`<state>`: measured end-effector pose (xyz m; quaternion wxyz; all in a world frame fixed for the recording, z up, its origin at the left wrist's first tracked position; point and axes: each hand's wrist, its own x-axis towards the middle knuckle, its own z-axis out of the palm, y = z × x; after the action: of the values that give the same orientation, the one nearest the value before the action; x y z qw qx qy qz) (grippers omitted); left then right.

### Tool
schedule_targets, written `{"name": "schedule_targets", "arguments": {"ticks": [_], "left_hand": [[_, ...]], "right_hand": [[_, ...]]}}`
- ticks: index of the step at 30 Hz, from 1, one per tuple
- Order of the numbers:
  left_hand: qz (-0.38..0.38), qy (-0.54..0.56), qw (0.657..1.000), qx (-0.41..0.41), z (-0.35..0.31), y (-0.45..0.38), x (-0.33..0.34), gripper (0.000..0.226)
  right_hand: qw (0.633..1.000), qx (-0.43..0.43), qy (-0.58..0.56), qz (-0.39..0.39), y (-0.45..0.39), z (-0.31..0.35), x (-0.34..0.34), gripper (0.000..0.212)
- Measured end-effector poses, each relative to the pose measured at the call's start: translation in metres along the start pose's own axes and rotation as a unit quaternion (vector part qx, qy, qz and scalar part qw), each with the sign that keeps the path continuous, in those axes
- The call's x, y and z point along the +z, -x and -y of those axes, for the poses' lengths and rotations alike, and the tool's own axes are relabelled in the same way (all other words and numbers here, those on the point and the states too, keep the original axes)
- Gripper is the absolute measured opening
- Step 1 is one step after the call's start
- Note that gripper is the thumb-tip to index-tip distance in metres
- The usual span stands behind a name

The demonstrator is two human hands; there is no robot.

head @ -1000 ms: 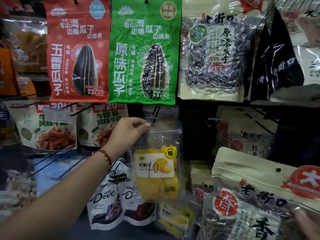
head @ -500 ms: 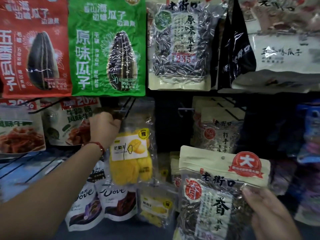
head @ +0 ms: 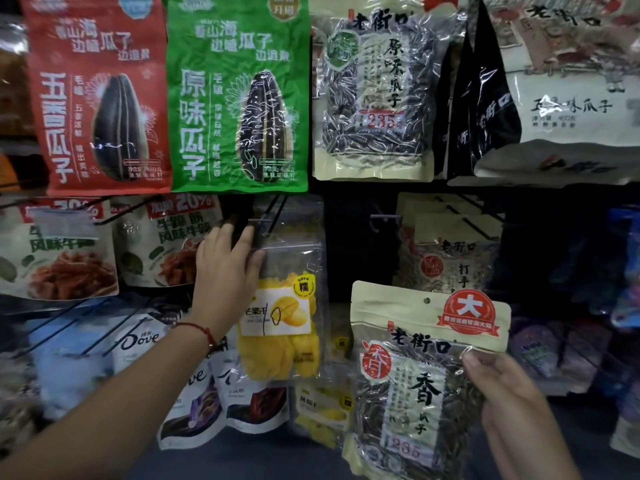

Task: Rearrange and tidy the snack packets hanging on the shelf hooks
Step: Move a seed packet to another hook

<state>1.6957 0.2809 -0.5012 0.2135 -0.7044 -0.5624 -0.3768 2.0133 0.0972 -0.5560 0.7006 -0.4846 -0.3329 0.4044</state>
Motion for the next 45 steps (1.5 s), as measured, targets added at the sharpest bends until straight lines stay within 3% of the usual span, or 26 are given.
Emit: {"name": "schedule_targets", "arguments": {"ticks": [4, 8, 11, 15, 21, 26, 30, 32, 35, 39, 45], "left_hand": [[0.009, 0.0, 0.999, 0.043, -0.002, 0.029, -0.012, 0.06], [0.085, -0.005, 0.981, 0.173, -0.018, 0.103, -0.018, 0.061], [0.126, 0.03, 0.966, 0.224, -0.04, 0.124, -0.019, 0.062], [0.122, 0.087, 0.959, 0.242, -0.089, 0.094, -0.03, 0.071], [0.157, 0.184, 0.954, 0.177, -0.163, 0.051, -0.038, 0.087], [0.155, 0.272, 0.935, 0.167, -0.207, 0.023, -0.014, 0.074], [0.142, 0.325, 0.921, 0.163, -0.236, 0.006, 0.001, 0.05], [0.132, 0.313, 0.924, 0.172, -0.248, -0.005, 0.003, 0.044], [0.127, 0.274, 0.936, 0.183, -0.258, -0.017, 0.004, 0.052], [0.126, 0.277, 0.939, 0.161, -0.261, -0.025, 0.01, 0.054], [0.108, 0.192, 0.957, 0.187, -0.271, -0.031, 0.024, 0.061]], "right_hand": [[1.0, -0.008, 0.003, 0.009, -0.003, -0.002, 0.001, 0.017], [0.999, -0.02, 0.018, 0.024, -0.005, 0.001, -0.005, 0.03], [0.998, -0.032, 0.041, 0.034, -0.008, 0.001, -0.009, 0.02], [0.996, -0.035, 0.072, 0.042, -0.014, 0.003, -0.02, 0.015], [0.994, -0.051, 0.089, 0.034, -0.035, 0.023, -0.042, 0.011], [0.993, -0.057, 0.1, 0.005, -0.062, 0.038, -0.054, 0.015], [0.994, -0.059, 0.093, -0.028, -0.085, 0.053, -0.06, 0.048], [0.993, -0.068, 0.089, -0.033, -0.096, 0.06, -0.063, 0.045], [0.993, -0.078, 0.08, -0.036, -0.114, 0.069, -0.064, 0.026], [0.992, -0.079, 0.081, -0.057, -0.135, 0.075, -0.06, 0.035], [0.996, -0.03, 0.064, -0.056, -0.154, 0.069, -0.062, 0.055]]}}
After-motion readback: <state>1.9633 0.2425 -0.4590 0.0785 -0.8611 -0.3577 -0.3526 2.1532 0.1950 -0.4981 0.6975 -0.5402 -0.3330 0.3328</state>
